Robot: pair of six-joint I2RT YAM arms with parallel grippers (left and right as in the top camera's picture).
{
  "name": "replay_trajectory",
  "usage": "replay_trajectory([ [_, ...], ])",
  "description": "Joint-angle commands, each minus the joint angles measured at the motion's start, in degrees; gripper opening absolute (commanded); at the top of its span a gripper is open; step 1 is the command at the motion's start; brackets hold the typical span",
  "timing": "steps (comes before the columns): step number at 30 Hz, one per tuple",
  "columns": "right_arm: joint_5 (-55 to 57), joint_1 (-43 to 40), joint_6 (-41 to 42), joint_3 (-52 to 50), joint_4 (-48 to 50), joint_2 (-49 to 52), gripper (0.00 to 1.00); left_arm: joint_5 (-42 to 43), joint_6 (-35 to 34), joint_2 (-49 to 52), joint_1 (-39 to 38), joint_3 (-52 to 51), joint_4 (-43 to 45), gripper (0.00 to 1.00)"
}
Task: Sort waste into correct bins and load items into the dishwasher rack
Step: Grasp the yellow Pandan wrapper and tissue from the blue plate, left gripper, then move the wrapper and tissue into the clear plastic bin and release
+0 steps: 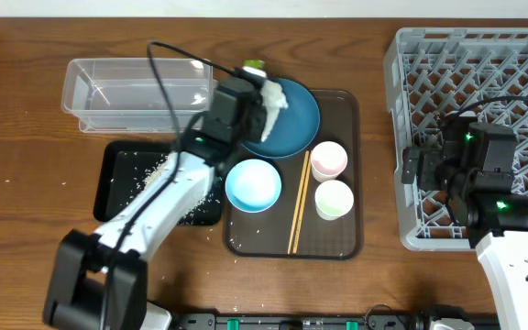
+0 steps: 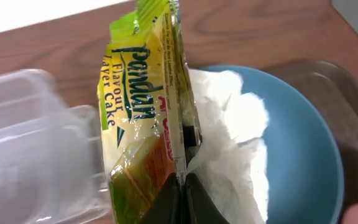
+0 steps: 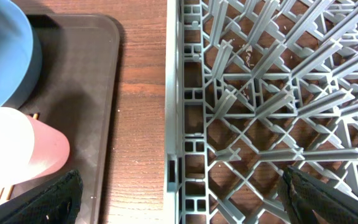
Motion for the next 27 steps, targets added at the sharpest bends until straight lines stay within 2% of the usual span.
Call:
replay_trajectory([
  [1,-0.4,1.0,0.8,1.2,-0.1,0.0,0.99,-1.9,0.0,-2.3,3.4,0.4,-0.2,0.06],
  [14,-0.4,1.0,0.8,1.2,-0.1,0.0,0.99,-1.8,0.0,-4.3,21.5,0.4,0.1,0.06],
  [27,-0.4,1.0,0.8,1.2,-0.3,0.0,0.99,-1.8,-0.2,3.7,23.6,0.4,8.1,0.07],
])
